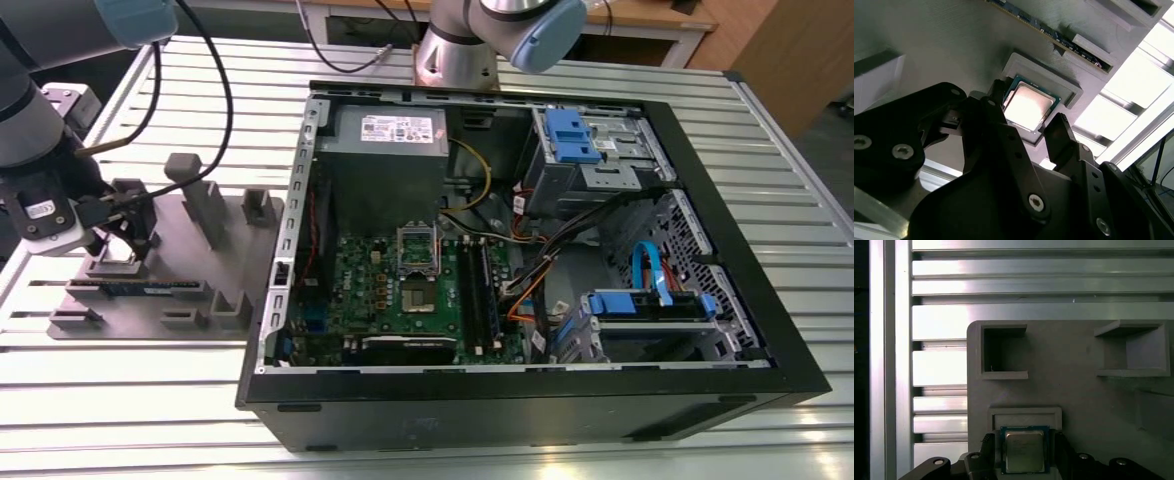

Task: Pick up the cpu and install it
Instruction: 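Pick up the cpu and move it towards the insertion slot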

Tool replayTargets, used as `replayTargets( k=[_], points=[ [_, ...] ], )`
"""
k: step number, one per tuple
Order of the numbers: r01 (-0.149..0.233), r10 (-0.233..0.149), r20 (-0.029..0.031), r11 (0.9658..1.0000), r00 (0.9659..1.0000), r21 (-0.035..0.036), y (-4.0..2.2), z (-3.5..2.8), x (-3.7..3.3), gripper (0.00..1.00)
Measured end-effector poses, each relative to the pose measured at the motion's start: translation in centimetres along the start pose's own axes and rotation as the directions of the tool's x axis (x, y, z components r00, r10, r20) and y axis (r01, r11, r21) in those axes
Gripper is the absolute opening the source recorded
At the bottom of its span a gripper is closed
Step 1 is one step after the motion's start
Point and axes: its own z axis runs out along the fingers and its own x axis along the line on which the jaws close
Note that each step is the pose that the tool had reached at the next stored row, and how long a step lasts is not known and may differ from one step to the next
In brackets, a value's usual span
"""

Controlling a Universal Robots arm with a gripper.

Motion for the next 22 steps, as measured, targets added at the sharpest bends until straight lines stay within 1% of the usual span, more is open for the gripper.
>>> replayTargets(
  k=[7, 12, 21, 22],
  points=[
    [0.000, 0.000, -0.0001, 1.0000, 1.0000, 0.0001, 0.00, -0.04, 0.00, 0.59],
    [0.000, 0.000, -0.0026, 1.0000, 1.0000, 0.0002, 0.00, -0.04, 0.00, 0.59],
    [0.000, 0.000, -0.0038, 1.0000, 1.0000, 0.0003, 0.00, -0.04, -0.01, 0.59],
    [0.000, 0.000, -0.0040, 1.0000, 1.0000, 0.0013, 0.01, -0.04, -0.04, 0.59]
  ],
)
